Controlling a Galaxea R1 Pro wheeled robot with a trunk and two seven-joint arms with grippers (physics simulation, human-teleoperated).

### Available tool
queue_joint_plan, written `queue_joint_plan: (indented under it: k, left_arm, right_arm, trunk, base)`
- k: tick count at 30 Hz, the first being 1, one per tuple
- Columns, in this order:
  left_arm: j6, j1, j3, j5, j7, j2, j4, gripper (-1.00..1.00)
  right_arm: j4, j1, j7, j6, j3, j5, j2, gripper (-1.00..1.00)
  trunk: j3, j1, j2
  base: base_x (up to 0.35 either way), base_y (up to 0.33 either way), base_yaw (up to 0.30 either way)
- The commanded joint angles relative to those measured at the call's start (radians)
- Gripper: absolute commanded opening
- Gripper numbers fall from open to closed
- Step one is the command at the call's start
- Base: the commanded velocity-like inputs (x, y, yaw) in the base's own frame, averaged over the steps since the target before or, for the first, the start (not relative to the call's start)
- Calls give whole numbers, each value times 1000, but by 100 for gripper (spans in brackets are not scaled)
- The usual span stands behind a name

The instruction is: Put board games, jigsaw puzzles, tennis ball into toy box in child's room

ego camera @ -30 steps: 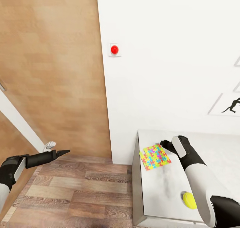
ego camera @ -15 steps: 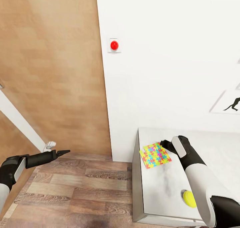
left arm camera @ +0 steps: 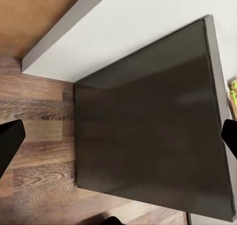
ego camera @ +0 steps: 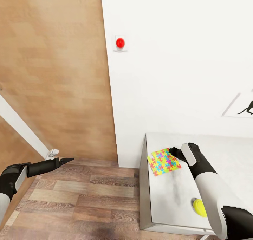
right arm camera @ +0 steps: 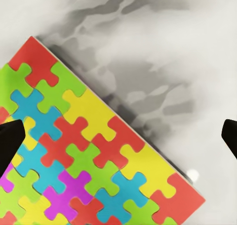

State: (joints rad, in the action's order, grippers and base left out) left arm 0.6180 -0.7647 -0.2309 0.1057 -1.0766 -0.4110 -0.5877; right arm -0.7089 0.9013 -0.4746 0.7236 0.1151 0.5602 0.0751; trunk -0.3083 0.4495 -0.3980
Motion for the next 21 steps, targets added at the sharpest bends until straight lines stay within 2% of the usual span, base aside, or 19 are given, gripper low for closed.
queue_joint_plan:
  k: [1,11,21]
  left_arm:
    - [8,-1,-1,4,-2,0,0,100]
    - [8,-1,-1,3,-2,0,0,100]
    - [7,-1,-1,4,-2,0,0,100]
  right_arm:
    - [-1,1,-9,2,0,11,0,100]
    - [-1,1,35,2,-1,9,0,100]
    - [-1,1,40,2,-2,8,2,100]
  trunk:
    - [-3,0,-2]
    - [-20,0,-2]
    - [-36,0,-2]
  base:
    - [0,0,0]
    - [0,0,0]
    - [-34,0,0]
